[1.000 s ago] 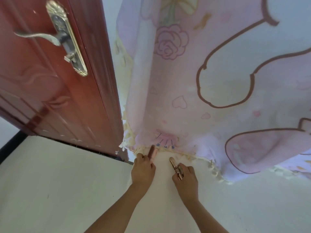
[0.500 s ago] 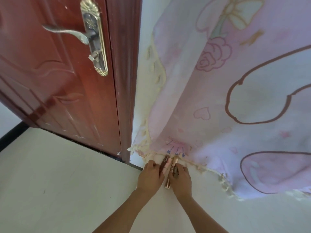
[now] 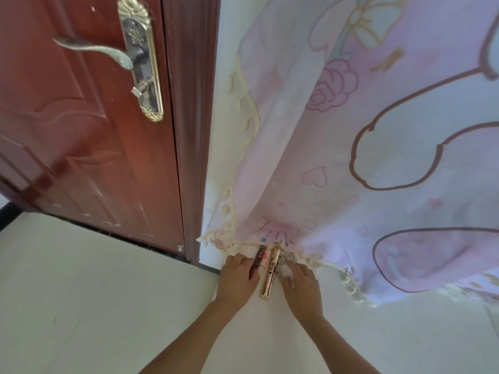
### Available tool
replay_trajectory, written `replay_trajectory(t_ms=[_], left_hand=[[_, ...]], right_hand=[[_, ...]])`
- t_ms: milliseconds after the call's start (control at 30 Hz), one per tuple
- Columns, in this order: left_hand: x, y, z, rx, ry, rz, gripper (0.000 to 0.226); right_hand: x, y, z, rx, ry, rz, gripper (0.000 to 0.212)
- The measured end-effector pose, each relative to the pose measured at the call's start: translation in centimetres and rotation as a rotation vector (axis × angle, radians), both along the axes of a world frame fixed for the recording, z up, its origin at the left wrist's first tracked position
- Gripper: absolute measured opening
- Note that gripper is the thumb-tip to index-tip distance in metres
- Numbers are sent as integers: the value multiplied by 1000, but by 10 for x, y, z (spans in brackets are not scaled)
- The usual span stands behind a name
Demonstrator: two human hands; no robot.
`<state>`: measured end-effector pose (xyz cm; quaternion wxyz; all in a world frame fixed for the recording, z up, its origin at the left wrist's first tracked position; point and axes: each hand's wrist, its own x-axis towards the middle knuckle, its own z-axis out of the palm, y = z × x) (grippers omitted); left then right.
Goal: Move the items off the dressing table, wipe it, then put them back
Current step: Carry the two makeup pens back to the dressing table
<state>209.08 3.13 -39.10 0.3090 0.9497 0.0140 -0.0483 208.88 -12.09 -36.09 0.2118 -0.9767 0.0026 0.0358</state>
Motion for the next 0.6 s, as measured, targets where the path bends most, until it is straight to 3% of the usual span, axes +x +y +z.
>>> replay_trajectory(t_ms=[333, 467, 600], left_hand=[[-13, 21, 5, -63, -115, 84, 34], [-45, 46, 19, -45, -153, 209, 30], [-97, 85, 38, 69, -142, 463, 37]], right_hand=[[-21, -7, 24, -143, -311, 209, 36], [-24, 10, 35, -99, -378, 343, 32], [-31, 53, 52, -66, -495, 588, 37]])
